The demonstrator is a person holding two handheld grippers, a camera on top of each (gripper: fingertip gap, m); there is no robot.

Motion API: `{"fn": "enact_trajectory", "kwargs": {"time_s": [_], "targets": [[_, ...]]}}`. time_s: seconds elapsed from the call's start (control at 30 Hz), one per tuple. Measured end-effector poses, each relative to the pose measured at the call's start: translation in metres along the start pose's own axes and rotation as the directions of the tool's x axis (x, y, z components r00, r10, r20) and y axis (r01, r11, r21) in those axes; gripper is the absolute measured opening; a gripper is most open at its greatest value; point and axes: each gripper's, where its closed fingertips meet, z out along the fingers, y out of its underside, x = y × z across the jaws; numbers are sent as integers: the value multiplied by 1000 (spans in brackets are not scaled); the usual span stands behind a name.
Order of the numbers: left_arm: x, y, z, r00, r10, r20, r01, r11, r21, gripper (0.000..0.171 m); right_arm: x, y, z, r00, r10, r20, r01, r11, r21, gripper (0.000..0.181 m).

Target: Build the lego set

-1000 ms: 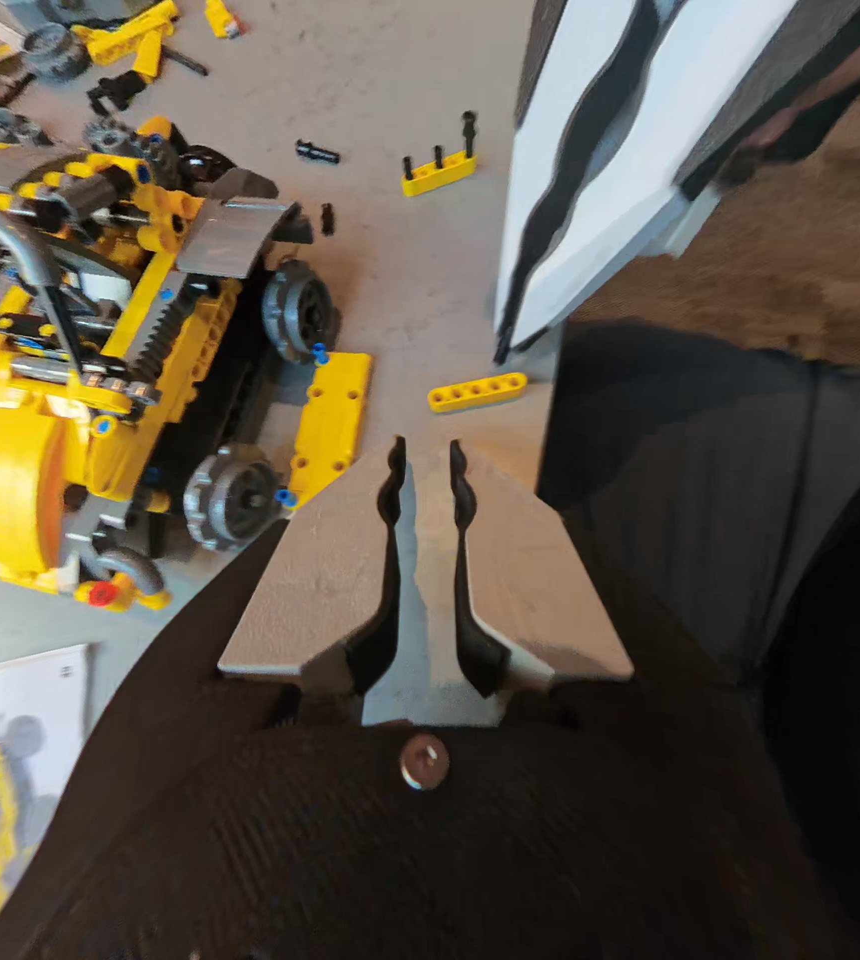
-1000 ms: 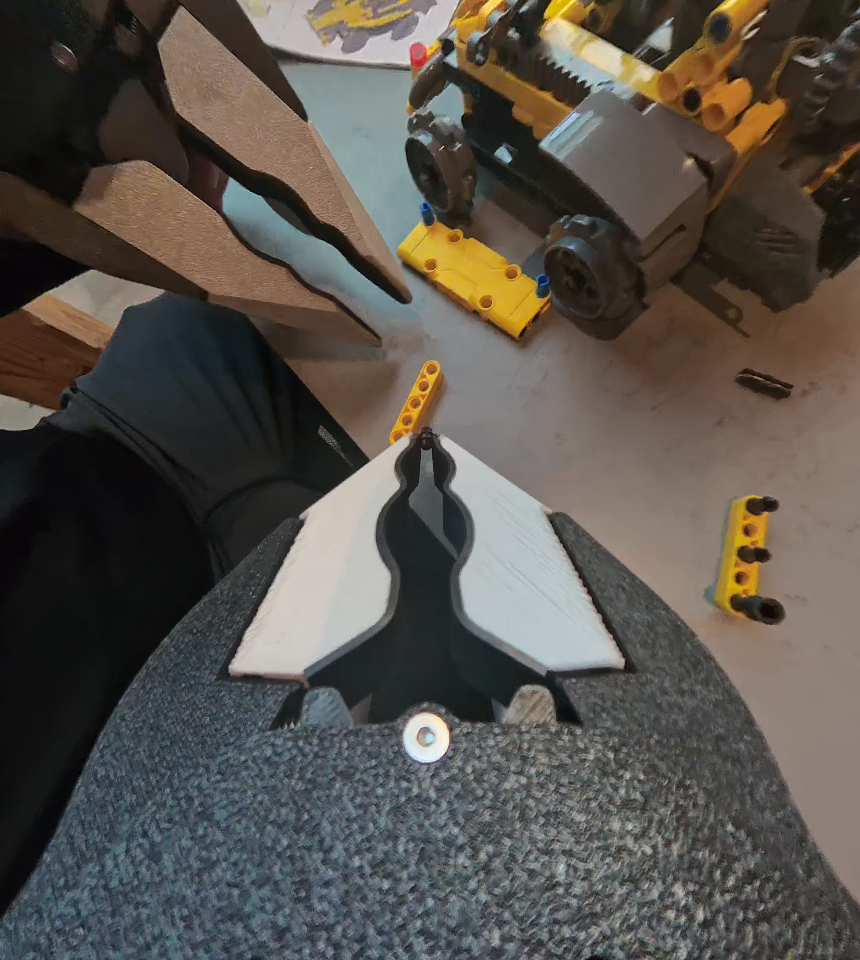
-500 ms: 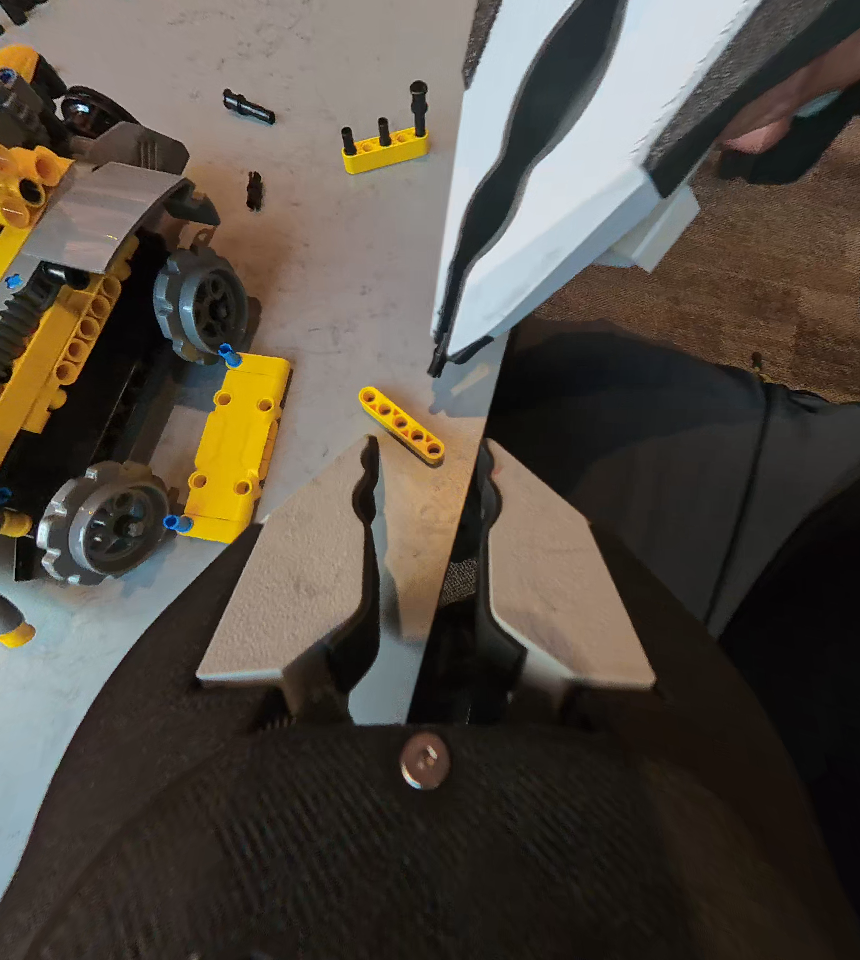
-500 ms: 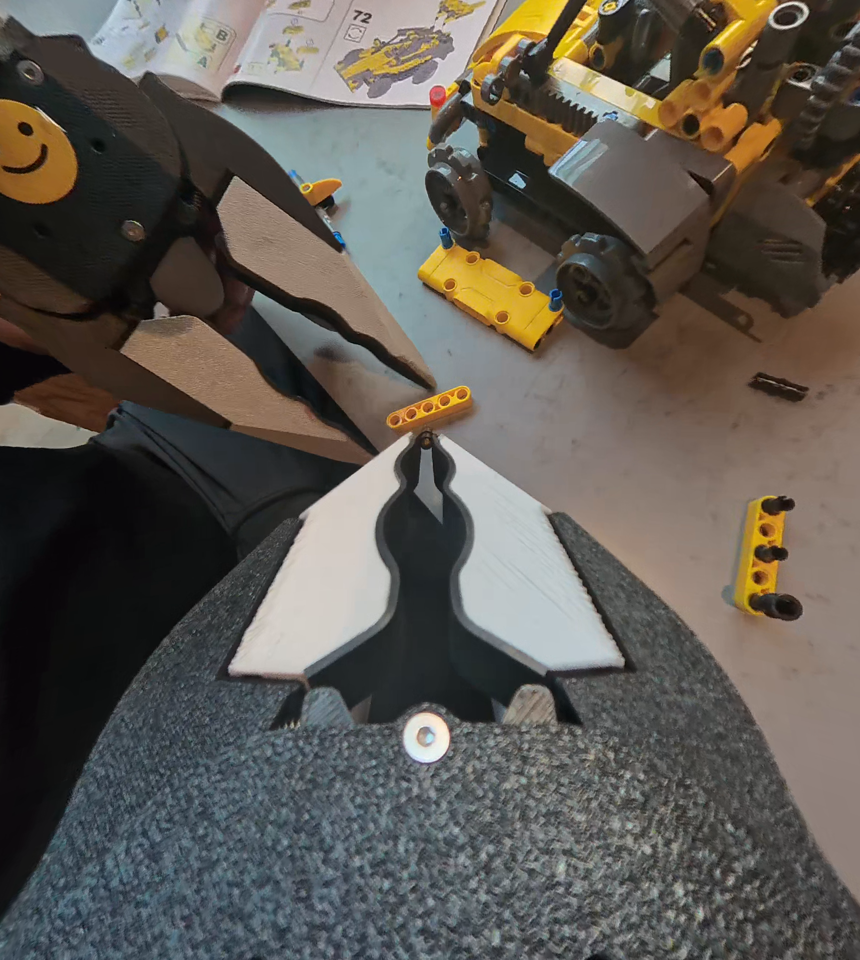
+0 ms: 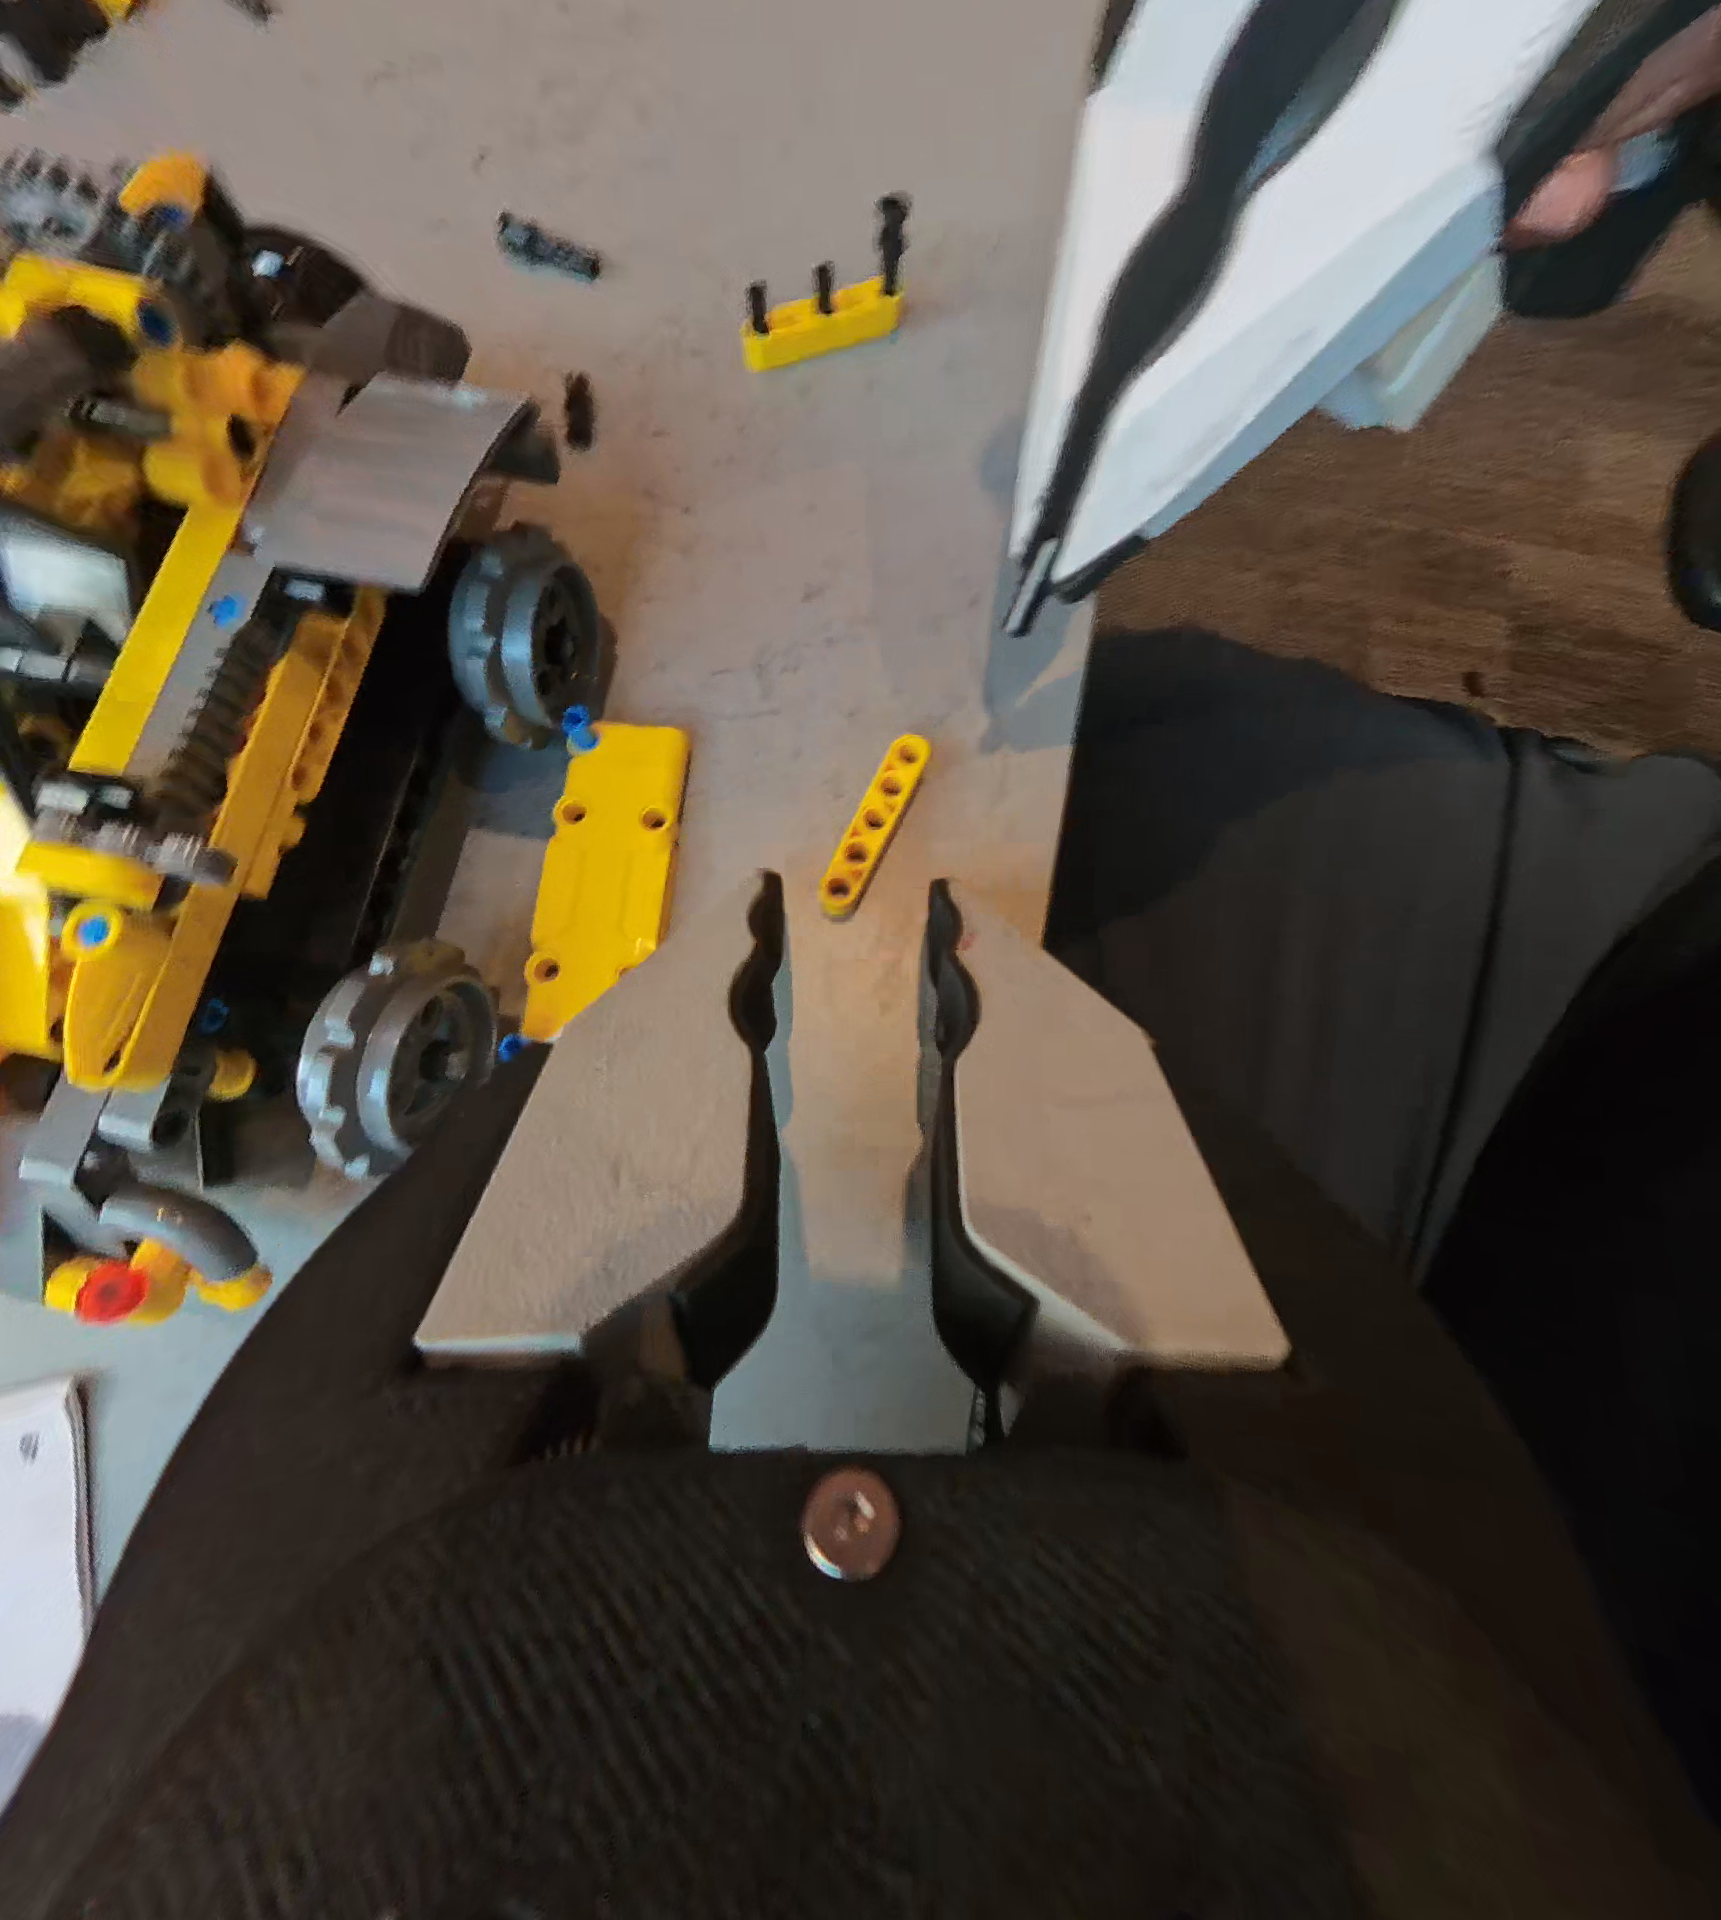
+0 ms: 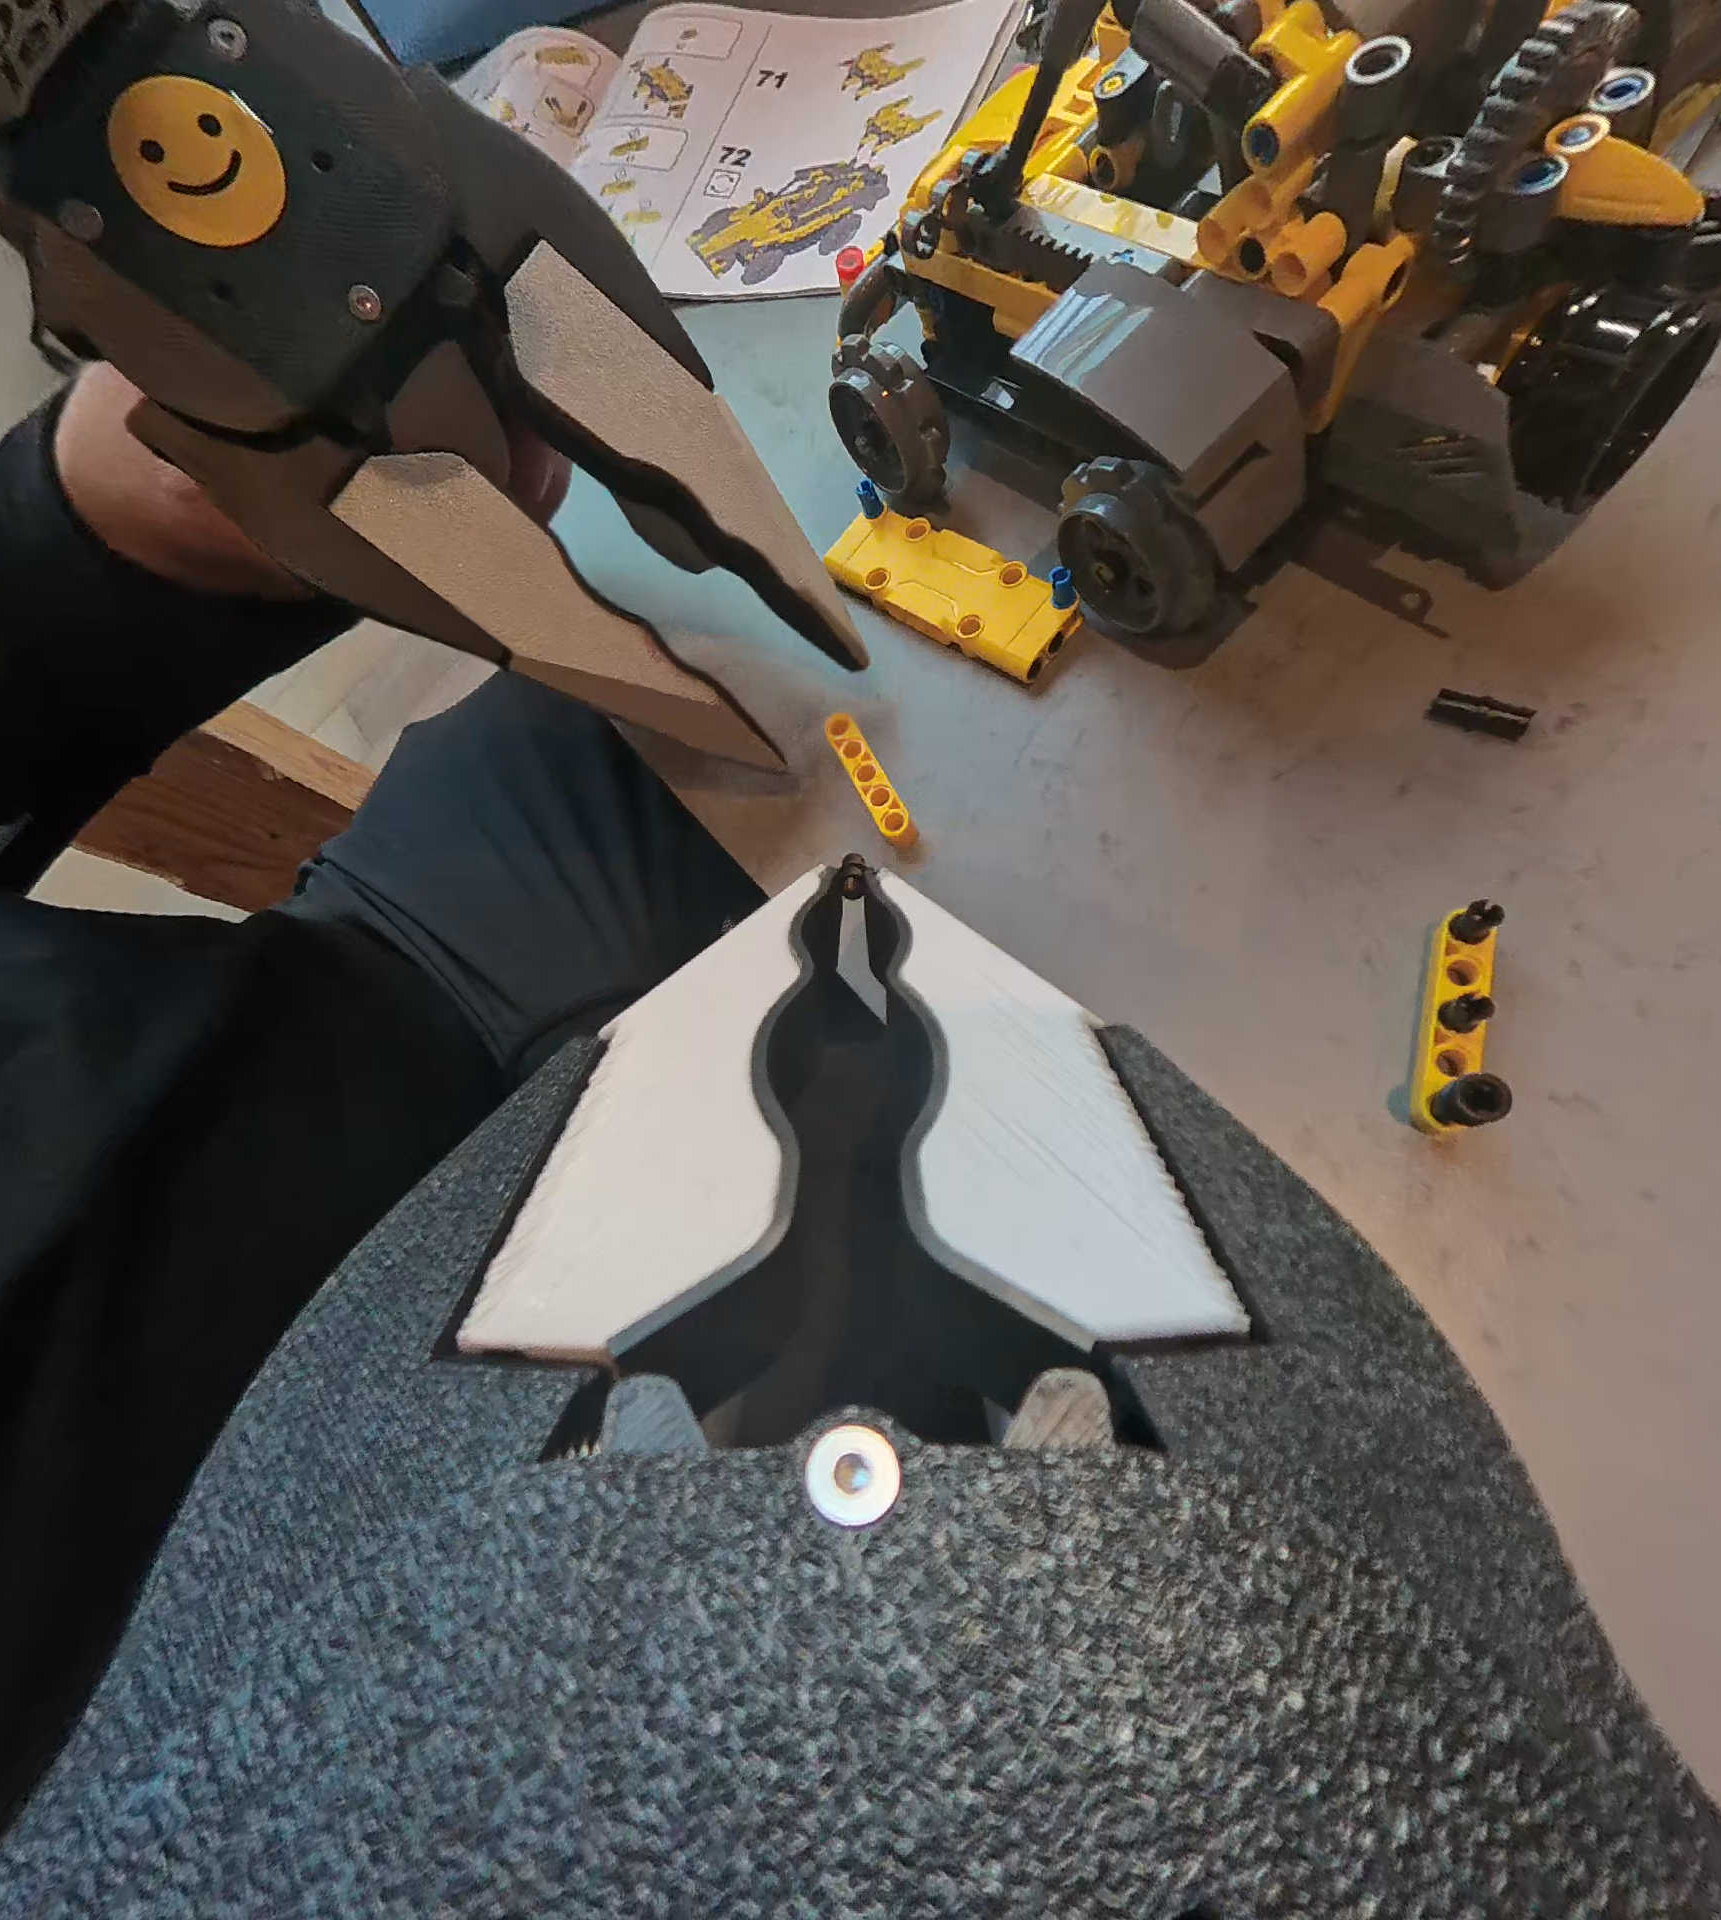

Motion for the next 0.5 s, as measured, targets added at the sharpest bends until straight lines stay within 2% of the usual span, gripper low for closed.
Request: {"fn": "enact_trajectory", "kwargs": {"time_s": [0.1,0.23,0.27,0.5], "targets": [[3,-5,3,993,114,-27,-114,993,-13,23,1,-1,1,999,-33,-5,33,999,-26,4],[7,-2,15,972,219,-86,-225,973,-60,11,4,-4,6,995,-101,-24,99,992,-82,4],[10,-3,16,967,233,-103,-240,969,-56,5,5,-4,7,993,-118,-30,114,989,-94,4],[12,-6,20,965,230,-128,-230,973,14,4,5,-5,14,970,-241,-24,233,957,-175,4]]}}
